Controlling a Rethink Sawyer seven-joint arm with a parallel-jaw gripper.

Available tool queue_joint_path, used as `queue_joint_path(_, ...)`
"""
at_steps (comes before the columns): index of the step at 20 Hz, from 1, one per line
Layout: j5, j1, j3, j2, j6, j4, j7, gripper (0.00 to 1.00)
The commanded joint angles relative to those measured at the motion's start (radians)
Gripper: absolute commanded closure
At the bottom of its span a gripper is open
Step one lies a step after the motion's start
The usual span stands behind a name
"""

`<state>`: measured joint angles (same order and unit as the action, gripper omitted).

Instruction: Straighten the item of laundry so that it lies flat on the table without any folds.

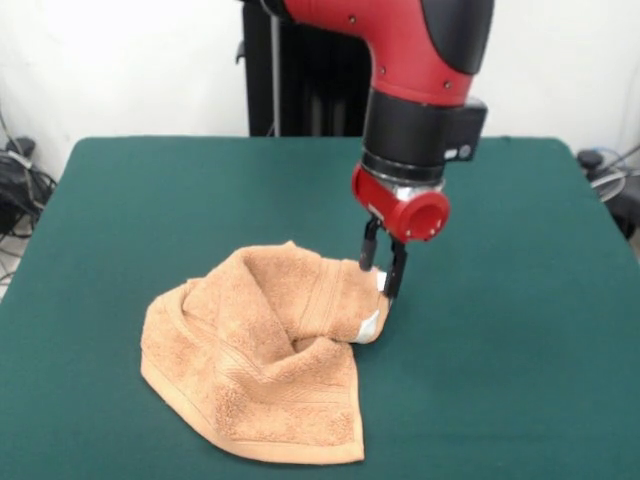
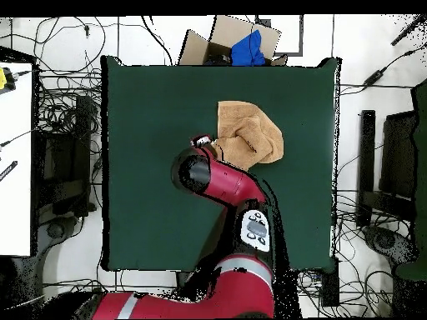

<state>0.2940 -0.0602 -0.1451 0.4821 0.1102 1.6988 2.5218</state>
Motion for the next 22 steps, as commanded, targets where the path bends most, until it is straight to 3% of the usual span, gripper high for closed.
queue_joint_path(1,0.046,-0.013,-0.007,-0.088,0.110,-0.082,0.109,0.00)
queue_joint_path(15,-0.016,-0.064,0.027,-0.146,0.064,-0.105,0.046,0.00)
queue_joint_path(22,0.000,-0.029,-0.019,-0.209,0.076,-0.165,0.061,0.00)
